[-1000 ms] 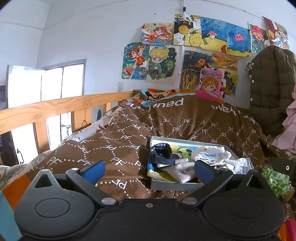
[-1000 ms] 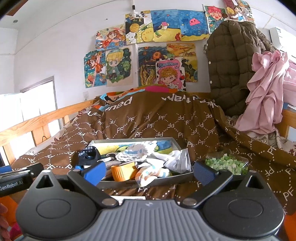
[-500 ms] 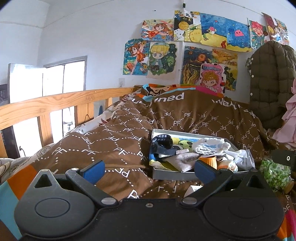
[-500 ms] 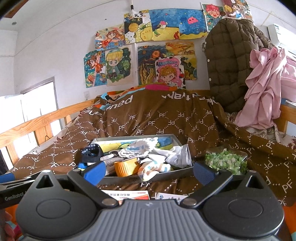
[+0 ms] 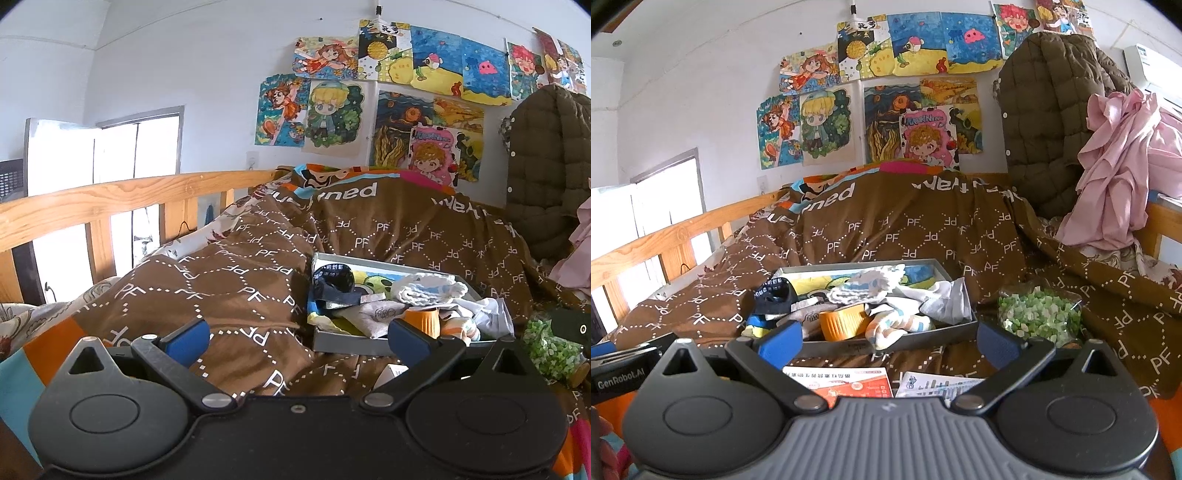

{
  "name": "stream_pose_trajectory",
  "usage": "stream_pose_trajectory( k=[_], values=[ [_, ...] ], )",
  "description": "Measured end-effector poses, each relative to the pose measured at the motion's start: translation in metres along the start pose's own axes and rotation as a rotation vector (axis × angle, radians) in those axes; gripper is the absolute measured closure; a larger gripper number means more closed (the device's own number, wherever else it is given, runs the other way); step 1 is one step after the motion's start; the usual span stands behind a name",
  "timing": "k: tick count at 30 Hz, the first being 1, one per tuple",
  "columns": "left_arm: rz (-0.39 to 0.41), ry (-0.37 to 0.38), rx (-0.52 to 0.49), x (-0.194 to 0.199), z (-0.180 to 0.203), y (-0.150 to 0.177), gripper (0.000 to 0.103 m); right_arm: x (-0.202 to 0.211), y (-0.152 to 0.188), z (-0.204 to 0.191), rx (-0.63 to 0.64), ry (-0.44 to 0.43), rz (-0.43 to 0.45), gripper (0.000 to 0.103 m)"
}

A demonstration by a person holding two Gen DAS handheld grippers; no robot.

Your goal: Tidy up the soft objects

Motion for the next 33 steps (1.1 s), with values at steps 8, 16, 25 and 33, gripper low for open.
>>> stream_pose_trajectory(
  k=[8, 16, 25, 33],
  values=[
    [-0.014, -0.006, -0.006, 0.004, -0.001, 0.006, 0.001, 0.003, 0.005, 0.001, 0.003, 0.006, -0.010, 0.000],
    [-0.035, -0.017, -0.028, 0.008, 0.001, 0.014, 0.001, 0.004, 0.010, 0.001, 0.007, 0.013, -0.033, 0.000],
    [-0.048, -0.017, -0.027, 0.006, 0.000, 0.019, 0.001, 0.003, 0.016, -0.001, 0.015, 0.013, -0.059, 0.000],
    [-0.059, -0.021, -0.039, 0.005, 0.001, 0.023, 0.001, -0.001, 0.020, -0.003, 0.024, 0.013, -0.084, 0.000]
  ],
)
Point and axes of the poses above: each gripper's, at about its wrist camera, not at the fingertips, and x roughly against the way its jaws point, z to its right, y to its underside, the point moved 7 cm from there along -x, roughly the way its jaws point, and after that the axes turned 15 degrees about y, right-handed, at the moved point
